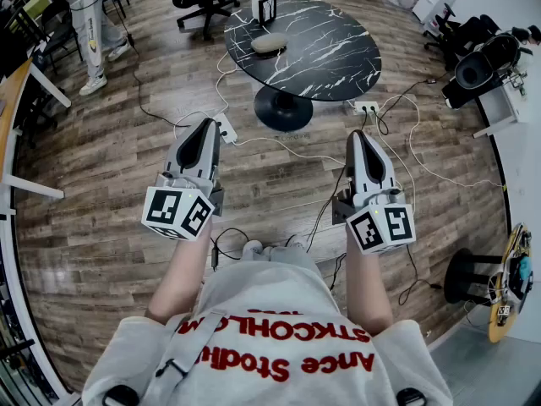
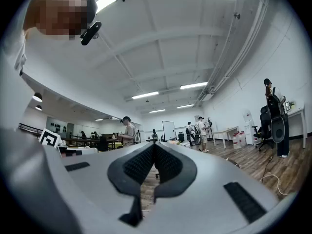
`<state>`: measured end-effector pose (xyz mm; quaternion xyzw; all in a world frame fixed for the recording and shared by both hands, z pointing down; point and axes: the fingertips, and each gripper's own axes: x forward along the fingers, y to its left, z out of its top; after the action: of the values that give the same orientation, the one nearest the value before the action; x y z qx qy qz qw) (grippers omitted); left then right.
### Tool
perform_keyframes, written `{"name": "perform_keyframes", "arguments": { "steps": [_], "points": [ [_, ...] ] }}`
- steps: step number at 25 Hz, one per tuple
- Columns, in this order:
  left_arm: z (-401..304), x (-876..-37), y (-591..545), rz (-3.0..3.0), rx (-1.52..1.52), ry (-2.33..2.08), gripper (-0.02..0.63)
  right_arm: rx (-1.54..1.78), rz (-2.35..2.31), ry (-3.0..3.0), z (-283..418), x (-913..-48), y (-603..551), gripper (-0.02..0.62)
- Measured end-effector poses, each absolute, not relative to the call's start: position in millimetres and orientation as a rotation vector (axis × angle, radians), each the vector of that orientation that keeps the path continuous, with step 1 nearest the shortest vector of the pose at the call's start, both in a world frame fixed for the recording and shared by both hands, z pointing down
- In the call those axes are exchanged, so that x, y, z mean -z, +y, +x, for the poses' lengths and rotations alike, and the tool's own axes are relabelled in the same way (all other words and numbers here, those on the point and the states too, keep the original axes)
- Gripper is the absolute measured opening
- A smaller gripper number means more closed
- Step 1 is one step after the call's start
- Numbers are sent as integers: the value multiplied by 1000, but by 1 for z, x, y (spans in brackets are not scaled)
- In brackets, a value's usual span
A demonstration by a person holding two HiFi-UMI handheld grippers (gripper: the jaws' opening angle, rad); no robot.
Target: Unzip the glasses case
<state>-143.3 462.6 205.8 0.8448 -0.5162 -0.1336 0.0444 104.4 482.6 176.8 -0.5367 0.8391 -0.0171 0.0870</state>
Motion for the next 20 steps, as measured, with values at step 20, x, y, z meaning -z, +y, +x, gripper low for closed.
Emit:
{"name": "perform_keyframes", "arguments": {
  "steps": [20],
  "points": [
    [-157,-224,445,2525,376,-1588,11,112,-1555,2513,101,-198,464,14]
  ]
}}
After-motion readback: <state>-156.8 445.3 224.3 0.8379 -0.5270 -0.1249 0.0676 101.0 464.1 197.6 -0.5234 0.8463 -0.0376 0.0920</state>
